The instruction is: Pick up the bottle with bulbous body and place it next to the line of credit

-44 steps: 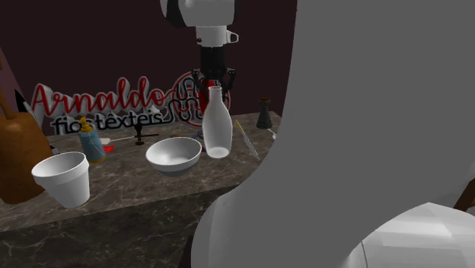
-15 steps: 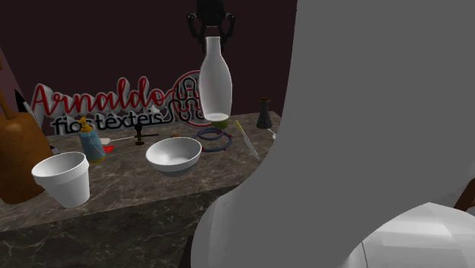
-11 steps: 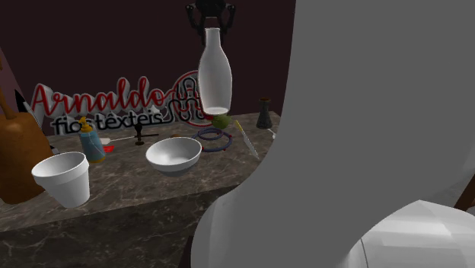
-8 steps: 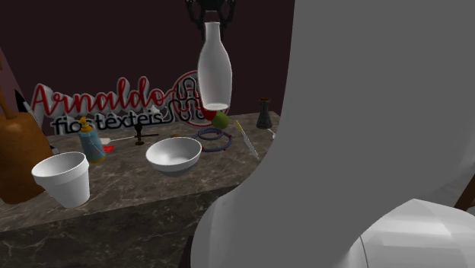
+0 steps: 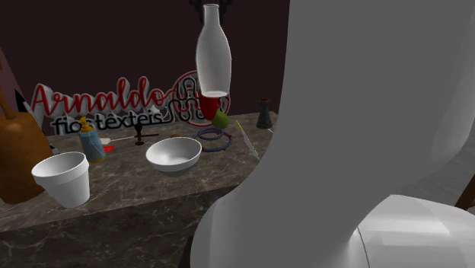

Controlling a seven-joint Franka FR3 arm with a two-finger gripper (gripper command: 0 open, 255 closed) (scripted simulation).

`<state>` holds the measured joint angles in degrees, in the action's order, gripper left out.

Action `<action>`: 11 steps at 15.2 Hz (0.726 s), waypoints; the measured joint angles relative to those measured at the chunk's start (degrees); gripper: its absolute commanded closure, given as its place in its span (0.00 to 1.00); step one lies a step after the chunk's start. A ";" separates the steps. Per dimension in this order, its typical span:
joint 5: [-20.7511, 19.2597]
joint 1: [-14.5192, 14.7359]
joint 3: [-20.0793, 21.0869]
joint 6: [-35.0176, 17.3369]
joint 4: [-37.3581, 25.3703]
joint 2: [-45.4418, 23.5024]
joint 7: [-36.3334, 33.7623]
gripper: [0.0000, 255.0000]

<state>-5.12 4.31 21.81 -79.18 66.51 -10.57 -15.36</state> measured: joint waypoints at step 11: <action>-3.98 4.72 0.84 10.96 -18.55 -8.14 -2.24 1.00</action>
<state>-9.10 9.03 22.65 -68.22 47.97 -18.70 -17.59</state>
